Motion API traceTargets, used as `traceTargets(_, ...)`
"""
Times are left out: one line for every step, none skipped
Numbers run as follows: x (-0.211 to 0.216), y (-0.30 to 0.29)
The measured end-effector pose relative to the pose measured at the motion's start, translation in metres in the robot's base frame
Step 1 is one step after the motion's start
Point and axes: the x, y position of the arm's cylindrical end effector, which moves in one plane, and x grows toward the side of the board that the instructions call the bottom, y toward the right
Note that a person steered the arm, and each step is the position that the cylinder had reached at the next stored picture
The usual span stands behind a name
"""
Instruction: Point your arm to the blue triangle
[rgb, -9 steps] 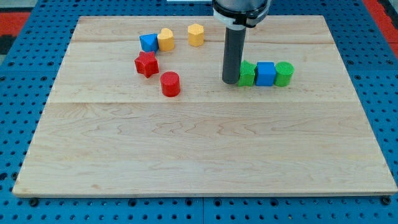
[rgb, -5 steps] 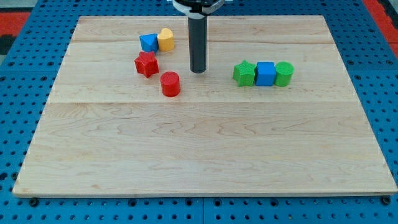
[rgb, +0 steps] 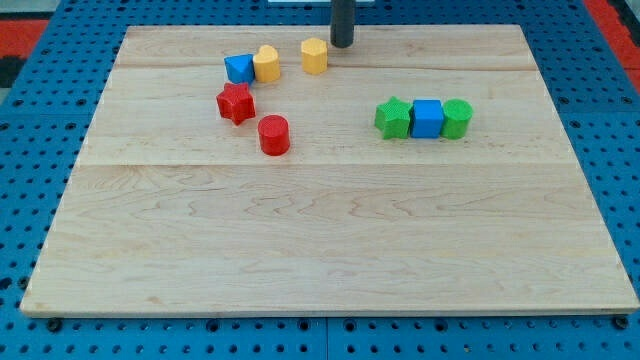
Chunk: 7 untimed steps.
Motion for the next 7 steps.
traceTargets(-0.012, -0.018)
traceTargets(-0.013, -0.055)
traceTargets(-0.013, -0.098)
traceTargets(-0.008, -0.126)
traceTargets(0.013, -0.127)
traceTargets(0.043, -0.128)
traceTargets(0.062, -0.144)
